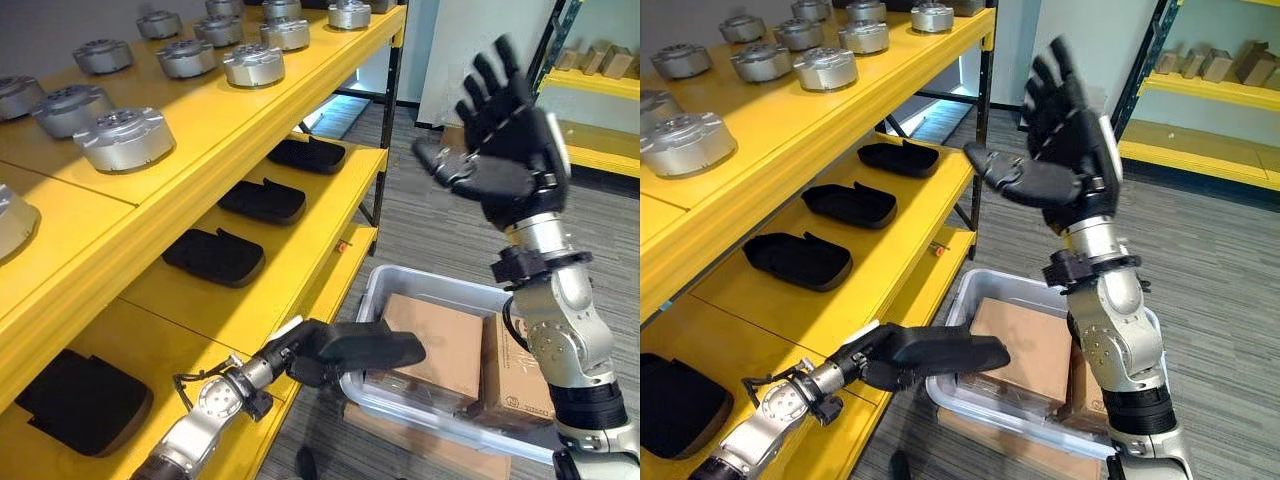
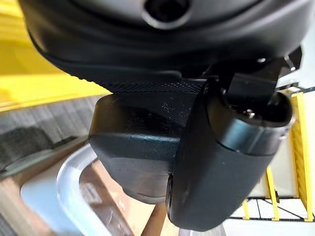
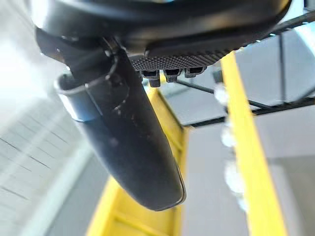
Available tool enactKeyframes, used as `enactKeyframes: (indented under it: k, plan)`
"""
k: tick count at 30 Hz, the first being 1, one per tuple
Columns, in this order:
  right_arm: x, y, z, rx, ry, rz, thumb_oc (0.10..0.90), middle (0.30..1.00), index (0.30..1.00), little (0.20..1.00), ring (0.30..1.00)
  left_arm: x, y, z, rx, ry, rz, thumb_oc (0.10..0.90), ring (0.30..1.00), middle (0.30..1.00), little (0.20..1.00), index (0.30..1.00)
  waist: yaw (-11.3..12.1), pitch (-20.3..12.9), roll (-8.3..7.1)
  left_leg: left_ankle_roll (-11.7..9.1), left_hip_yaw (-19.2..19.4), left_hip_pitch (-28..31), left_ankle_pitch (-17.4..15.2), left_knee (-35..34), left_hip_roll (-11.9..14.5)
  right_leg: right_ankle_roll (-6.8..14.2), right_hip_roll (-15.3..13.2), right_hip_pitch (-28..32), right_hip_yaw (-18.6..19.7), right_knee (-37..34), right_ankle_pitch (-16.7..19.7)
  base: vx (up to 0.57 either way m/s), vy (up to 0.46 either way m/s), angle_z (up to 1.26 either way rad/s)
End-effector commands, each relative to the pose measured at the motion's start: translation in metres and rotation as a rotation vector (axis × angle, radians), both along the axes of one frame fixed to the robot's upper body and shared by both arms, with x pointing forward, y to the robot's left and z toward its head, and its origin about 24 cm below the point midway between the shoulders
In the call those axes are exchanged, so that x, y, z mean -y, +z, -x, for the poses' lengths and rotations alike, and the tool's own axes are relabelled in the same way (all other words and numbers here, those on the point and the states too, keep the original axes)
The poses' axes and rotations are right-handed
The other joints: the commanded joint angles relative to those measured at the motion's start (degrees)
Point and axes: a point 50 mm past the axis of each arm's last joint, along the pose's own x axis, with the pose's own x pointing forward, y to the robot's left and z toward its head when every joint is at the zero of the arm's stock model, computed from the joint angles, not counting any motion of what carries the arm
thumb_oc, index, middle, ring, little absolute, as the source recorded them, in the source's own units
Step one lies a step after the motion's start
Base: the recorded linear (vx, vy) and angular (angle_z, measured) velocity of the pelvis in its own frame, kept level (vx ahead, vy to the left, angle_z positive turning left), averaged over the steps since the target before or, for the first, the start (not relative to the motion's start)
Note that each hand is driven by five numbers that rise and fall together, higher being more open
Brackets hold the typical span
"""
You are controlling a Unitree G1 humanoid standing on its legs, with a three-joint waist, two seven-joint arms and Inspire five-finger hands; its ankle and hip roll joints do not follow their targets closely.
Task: Move parts from the plastic box to the shelf.
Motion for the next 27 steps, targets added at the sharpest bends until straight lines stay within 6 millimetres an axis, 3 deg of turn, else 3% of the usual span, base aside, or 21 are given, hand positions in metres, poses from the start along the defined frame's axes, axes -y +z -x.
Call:
enactKeyframes:
  k: [1, 10, 16, 20, 21, 27]
  plan:
    - [0.009, 0.028, 0.02, 0.223, -0.011, -0.062, 0.9, 1.0, 1.0, 1.0, 1.0, 0.02, 0.06, -0.03, 0.316, -0.027, 0.136, 0.4, 0.3, 0.3, 0.3, 0.3, 0.8, -5.2, 0.35, -2.2, 1.1, 7.6, -10.7, -0.2, 4.3, -0.2, 0.7, -6.0, -3.1, 0.3, 3.3, -0.03, 0.035, 0.0]
    - [0.036, 0.001, 0.024, 0.116, -0.11, -0.041, 0.9, 1.0, 1.0, 1.0, 1.0, 0.016, 0.076, -0.031, 0.407, -0.011, 0.124, 0.4, 0.3, 0.3, 0.3, 0.3, -0.1, -5.2, 0.18, -2.2, 1.4, 7.2, -10.7, -0.2, 4.2, 0.2, 0.5, -6.5, -3.0, 0.3, 3.6, 0.0, 0.007, 0.0]
    - [0.047, -0.05, 0.021, -0.125, -0.263, -0.008, 0.9, 1.0, 1.0, 1.0, 1.0, 0.022, 0.134, -0.023, 0.698, -0.073, 0.166, 0.4, 0.3, 0.3, 0.3, 0.3, -0.4, -4.8, 0.17, -2.0, 0.9, 6.8, -10.4, -0.2, 4.2, 0.3, 0.3, -6.6, -3.3, 0.1, 3.8, -0.02, 0.006, 0.0]
    - [0.046, -0.07, 0.02, -0.207, -0.322, -0.003, 0.9, 1.0, 1.0, 1.0, 1.0, 0.019, 0.16, -0.014, 0.815, -0.124, 0.182, 0.4, 0.3, 0.3, 0.3, 0.3, 0.1, -4.7, 0.38, -2.0, 0.3, 6.3, -10.3, -0.2, 3.9, 0.4, 0.1, -6.7, -3.8, -0.1, 4.0, -0.04, 0.051, 0.03]
    - [0.046, -0.083, 0.017, -0.284, -0.34, -0.076, 0.9, 1.0, 1.0, 1.0, 1.0, 0.019, 0.17, -0.008, 0.861, -0.168, 0.2, 0.4, 0.3, 0.3, 0.3, 0.3, 0.5, -4.7, 0.53, -2.0, -0.1, 6.1, -10.2, -0.2, 3.8, 0.4, 0.0, -6.7, -4.2, -0.1, 4.0, -0.03, 0.078, 0.08]
    - [0.04, -0.098, 0.012, -0.354, -0.389, -0.066, 0.9, 1.0, 1.0, 1.0, 1.0, 0.025, 0.186, 0.005, 0.92, -0.263, 0.233, 0.4, 0.3, 0.3, 0.3, 0.3, 1.6, -4.5, 0.69, -1.6, -1.2, 5.5, -10.3, -0.2, 2.6, 1.0, -0.7, -6.8, -5.4, -0.1, 4.4, -0.05, 0.131, 0.06]
